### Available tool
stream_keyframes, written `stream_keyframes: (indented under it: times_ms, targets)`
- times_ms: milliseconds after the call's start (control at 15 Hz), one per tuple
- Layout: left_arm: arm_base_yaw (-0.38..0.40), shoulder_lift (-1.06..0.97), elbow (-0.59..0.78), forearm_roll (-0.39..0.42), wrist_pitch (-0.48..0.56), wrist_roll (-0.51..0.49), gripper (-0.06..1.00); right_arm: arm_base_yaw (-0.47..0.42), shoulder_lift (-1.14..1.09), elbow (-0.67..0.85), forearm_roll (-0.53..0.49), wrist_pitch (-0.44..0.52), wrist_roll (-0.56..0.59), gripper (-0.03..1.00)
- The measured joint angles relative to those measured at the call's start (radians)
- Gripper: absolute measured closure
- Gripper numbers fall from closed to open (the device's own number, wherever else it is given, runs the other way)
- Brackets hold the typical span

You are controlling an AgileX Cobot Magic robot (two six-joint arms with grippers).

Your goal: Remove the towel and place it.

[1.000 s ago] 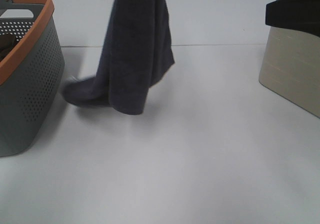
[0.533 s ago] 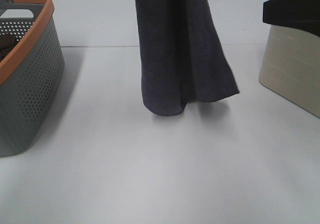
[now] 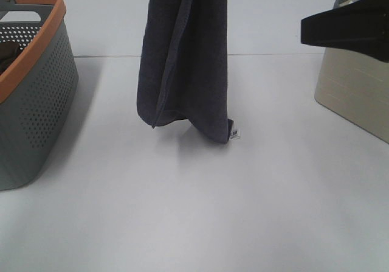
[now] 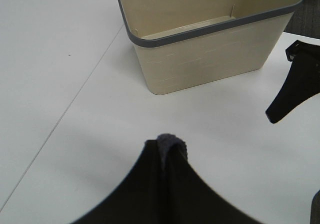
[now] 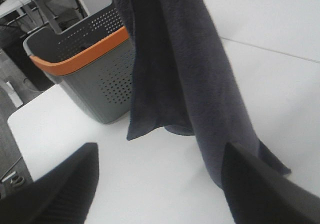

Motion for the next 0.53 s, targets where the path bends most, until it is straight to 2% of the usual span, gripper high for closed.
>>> stream_keyframes:
  times_ms: [67, 267, 533]
  targets:
    - [0.0, 0.0, 0.0, -0.001, -0.006, 0.0, 0.94, 0.152, 0.027, 0.0, -0.016, -0.116, -0.004, 0.35]
    - [0.0, 0.0, 0.0, -0.001, -0.006, 0.0, 0.94, 0.369, 0.094, 0.0, -0.028, -0.354, 0.007, 0.35]
    - [0.0, 0.0, 0.0, -0.001, -0.006, -0.001, 0.94, 0.486, 0.228, 0.0, -0.017, -0.458, 0.017, 0.35]
